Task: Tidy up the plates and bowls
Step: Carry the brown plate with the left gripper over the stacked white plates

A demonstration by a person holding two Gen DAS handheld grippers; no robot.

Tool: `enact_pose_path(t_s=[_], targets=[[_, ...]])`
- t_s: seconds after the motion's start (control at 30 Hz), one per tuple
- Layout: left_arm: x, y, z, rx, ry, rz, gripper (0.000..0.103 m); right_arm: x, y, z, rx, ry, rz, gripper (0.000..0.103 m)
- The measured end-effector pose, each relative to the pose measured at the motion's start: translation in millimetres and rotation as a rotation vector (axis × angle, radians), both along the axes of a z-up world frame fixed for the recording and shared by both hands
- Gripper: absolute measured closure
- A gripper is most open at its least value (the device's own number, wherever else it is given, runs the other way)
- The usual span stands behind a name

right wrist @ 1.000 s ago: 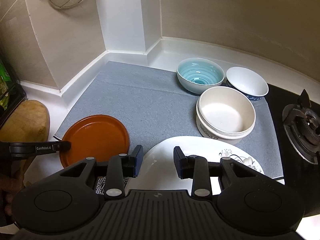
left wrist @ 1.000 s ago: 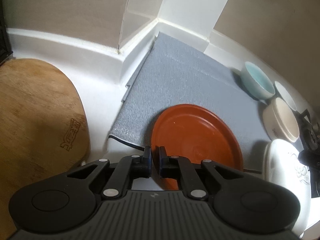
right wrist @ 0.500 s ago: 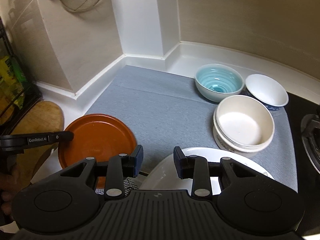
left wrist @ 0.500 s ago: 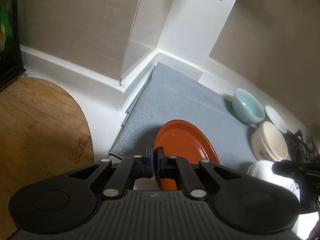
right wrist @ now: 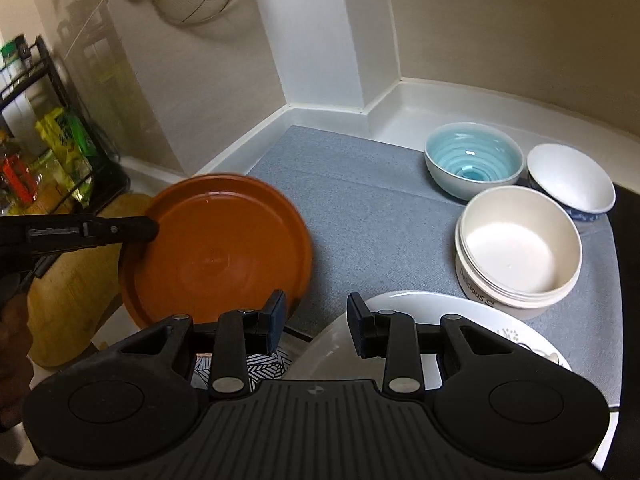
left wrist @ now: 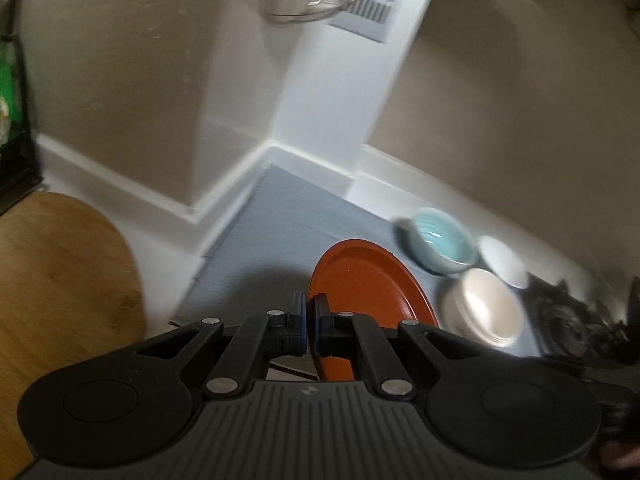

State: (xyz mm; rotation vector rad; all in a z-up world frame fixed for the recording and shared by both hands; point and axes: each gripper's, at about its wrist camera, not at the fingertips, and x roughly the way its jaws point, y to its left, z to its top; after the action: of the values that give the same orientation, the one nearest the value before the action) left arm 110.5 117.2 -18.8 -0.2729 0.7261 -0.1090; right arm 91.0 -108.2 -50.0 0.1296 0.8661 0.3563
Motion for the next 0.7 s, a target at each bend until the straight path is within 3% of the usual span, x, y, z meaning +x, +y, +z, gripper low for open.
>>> enact_pose_path(t_s=[0.2,0.33,0.57,0.7], targets=[[-5,-34,-10,-0.111,0.065,-0.088,0.1,-13,-35,-6,0.032,0.03,-0.08,0.067],[-5,-58,-26,-0.145,0.129,-0.142,0.1,-32,-65,-14,0.043,0.052,-0.15,0.069],[-4,-104,-53,-0.082,0.204,-0.215,0.1,-59,-100,-29,0.003,0.096,-0.239,0.087],[1,-118,-68,-0.035,0.224,-0.221,0.1,-65,-110,-34,-0.028,0.101,-0.247,0.087]])
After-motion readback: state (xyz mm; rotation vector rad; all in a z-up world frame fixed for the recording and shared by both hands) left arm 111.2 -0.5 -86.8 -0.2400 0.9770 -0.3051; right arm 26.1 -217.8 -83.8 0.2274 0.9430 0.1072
